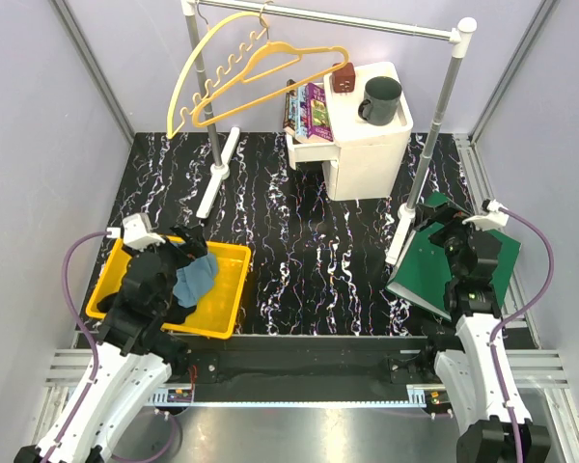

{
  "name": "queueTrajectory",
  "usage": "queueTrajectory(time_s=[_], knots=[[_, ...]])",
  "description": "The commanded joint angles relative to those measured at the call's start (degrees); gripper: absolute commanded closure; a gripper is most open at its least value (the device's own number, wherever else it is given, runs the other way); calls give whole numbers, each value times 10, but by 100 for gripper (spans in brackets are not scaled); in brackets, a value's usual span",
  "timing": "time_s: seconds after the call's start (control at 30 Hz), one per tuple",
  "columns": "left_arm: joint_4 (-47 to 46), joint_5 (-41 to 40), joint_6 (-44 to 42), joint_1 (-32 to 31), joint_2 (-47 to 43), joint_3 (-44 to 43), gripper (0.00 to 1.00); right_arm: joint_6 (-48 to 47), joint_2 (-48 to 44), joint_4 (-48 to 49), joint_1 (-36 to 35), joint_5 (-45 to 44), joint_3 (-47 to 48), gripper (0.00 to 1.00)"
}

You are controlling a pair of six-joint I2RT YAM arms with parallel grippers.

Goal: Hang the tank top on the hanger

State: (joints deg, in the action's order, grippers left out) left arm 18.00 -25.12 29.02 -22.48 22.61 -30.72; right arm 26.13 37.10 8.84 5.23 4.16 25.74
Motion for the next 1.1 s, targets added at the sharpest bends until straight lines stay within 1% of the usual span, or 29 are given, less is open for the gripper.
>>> queueTrajectory(time_s=[0.0, 0.1, 0.27, 0.33, 0.4, 0.47, 0.53, 0.57, 0.6, 0.67, 0.77, 0.9, 1.0, 1.07], knots=[[-2, -18, 7, -4, 13, -9, 1, 19, -15, 26, -2, -1, -10, 0], [8, -31, 12, -5, 20, -14, 1, 27, -42, 49, -2, -14, -31, 0], [12, -26, 27, -6, 22, -9, 1, 38, -68, 44, -2, -34, -39, 0], [16, -19, 27, -5, 25, -2, 1, 38, -74, 47, -2, -25, -43, 0], [25, -21, 33, -6, 45, 3, 1, 22, -75, 64, -2, 25, -46, 0], [34, -9, 35, -5, 86, 0, 1, 5, -63, 70, -2, 65, -43, 0], [38, 9, 36, -6, 121, -7, 1, 0, -50, 63, -2, 70, -31, 1], [40, 13, 35, -6, 162, -16, 1, -4, -35, 54, -2, 73, -26, 0], [53, 14, 38, -5, 183, -23, 1, -5, -25, 48, -2, 72, -21, 0], [70, 7, 43, -5, 244, -42, 1, -6, 1, 35, -2, 71, -5, 0], [90, -8, 60, -5, 289, -44, 1, -1, 26, 27, -2, 69, 6, 0], [91, -33, 104, -5, 275, -12, 1, 7, 38, 35, -2, 76, 9, 0], [92, -69, 113, -5, 257, 9, 1, 16, 45, 47, -2, 86, 10, 0], [92, -75, 121, -5, 249, 17, 1, 18, 50, 51, -2, 89, 10, 0]])
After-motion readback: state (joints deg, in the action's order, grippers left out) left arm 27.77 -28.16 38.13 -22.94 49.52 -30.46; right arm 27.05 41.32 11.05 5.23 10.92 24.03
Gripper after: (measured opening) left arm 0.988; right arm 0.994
